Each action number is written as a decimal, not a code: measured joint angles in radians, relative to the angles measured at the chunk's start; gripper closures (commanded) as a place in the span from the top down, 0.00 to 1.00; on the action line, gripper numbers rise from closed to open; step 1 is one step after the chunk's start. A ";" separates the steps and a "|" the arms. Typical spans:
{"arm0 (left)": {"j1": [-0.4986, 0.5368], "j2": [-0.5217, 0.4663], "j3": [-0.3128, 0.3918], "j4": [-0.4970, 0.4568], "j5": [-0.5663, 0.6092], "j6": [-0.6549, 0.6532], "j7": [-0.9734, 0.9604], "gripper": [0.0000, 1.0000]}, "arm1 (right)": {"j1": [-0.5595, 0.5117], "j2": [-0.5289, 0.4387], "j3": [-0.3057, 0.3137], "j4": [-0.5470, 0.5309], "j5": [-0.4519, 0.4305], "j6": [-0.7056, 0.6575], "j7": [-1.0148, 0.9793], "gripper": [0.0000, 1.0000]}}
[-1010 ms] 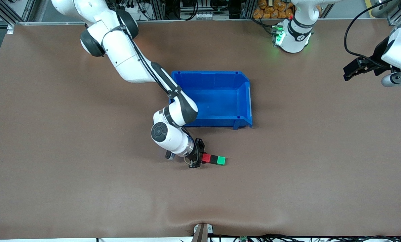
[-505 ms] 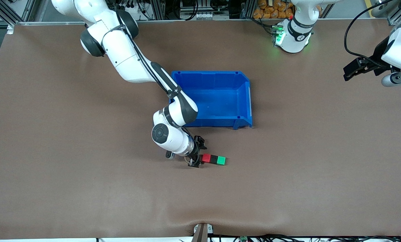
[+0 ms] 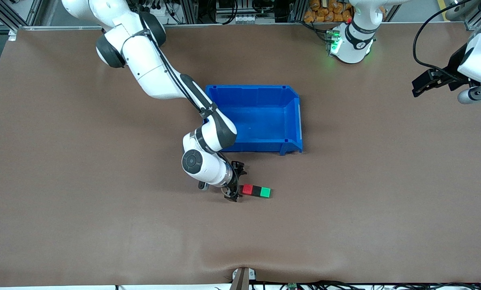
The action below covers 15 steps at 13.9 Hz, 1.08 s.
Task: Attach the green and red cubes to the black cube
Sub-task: 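Press the red cube onto the black cube with the right gripper, then open the right gripper to release the red cube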
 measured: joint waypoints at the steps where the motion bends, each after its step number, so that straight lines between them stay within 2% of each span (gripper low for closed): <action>1: 0.000 0.000 0.000 0.000 0.000 0.000 0.000 1.00 | 0.000 -0.001 -0.002 0.002 0.000 -0.002 0.000 1.00; 15: 0.003 0.002 0.005 0.000 0.000 0.000 0.000 1.00 | -0.038 -0.017 -0.032 0.015 -0.012 -0.084 0.000 1.00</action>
